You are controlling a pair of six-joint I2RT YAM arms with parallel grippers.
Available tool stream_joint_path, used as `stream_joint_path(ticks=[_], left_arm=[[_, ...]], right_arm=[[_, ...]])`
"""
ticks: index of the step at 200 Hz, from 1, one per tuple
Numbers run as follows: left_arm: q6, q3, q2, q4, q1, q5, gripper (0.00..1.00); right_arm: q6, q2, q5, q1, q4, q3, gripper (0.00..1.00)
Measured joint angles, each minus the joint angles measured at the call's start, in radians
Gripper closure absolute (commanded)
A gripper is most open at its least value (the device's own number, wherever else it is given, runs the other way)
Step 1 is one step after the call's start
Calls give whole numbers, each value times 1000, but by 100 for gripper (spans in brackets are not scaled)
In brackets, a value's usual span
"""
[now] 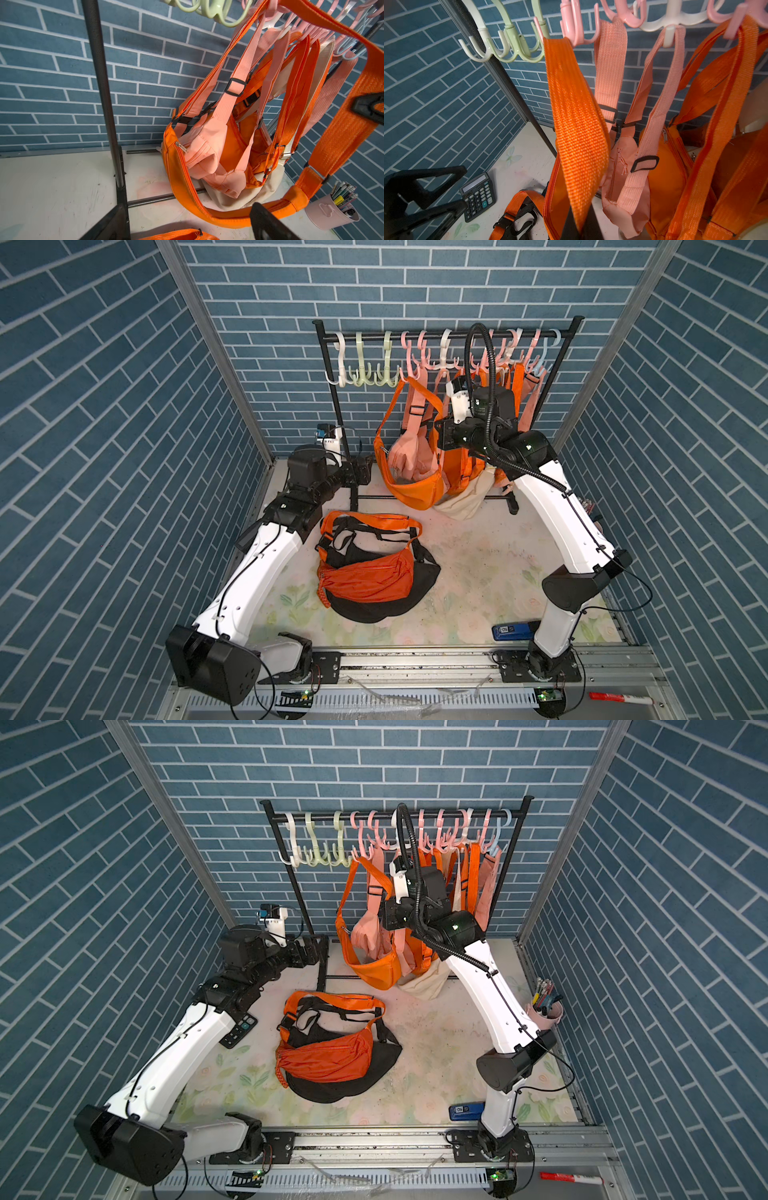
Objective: Take the bag off the hook
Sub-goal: Pick up the bag from the hook.
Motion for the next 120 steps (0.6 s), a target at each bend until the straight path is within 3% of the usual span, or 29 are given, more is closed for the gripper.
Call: stream_joint_path(ticks=[120], left_arm=[[80,382,358,67,-26,158,11]], right_arm=[[-35,-19,-12,0,-53,20,100]])
